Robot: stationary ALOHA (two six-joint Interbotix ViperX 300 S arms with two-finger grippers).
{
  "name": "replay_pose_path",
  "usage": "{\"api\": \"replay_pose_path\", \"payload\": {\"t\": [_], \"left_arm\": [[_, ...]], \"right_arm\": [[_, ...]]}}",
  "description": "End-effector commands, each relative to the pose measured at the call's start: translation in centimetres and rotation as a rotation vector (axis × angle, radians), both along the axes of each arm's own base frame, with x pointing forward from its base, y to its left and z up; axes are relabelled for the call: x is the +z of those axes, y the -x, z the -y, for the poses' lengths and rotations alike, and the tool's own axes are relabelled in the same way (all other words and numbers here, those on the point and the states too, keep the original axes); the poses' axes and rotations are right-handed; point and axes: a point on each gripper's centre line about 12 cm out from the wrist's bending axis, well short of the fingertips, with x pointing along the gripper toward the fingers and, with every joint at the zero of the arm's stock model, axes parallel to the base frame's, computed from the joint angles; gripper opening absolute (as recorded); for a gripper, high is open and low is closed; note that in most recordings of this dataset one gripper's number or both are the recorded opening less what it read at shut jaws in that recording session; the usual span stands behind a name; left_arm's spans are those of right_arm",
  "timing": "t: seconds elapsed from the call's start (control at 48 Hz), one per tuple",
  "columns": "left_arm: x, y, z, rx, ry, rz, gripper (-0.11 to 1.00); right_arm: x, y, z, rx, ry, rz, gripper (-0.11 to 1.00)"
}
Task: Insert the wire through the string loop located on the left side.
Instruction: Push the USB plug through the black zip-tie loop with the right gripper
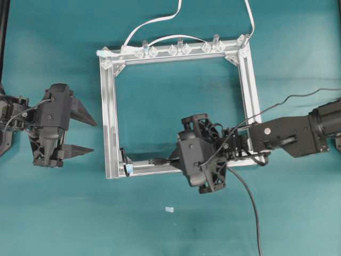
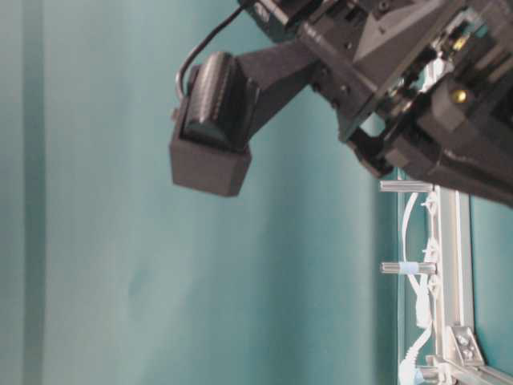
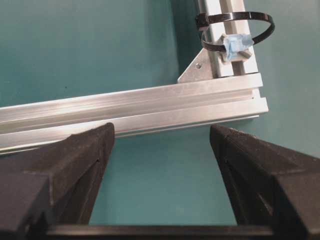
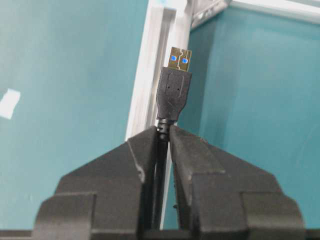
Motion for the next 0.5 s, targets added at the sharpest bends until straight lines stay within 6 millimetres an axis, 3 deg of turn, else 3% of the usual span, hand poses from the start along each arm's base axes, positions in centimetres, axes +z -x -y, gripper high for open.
{"api": "replay_pose_path", "payload": {"t": [0.0, 0.48], "left_arm": [[0.5, -0.3, 0.1, -0.005, -0.001, 0.022, 0.83], [0.4, -0.2, 0.1, -0.006, -0.001, 0.019, 0.83]], "right_arm": [[1.5, -1.2, 0.0, 0.000, -0.004, 0.049, 0.10], [1.3, -3.7, -0.1, -0.008, -0.006, 0.067, 0.10]]}}
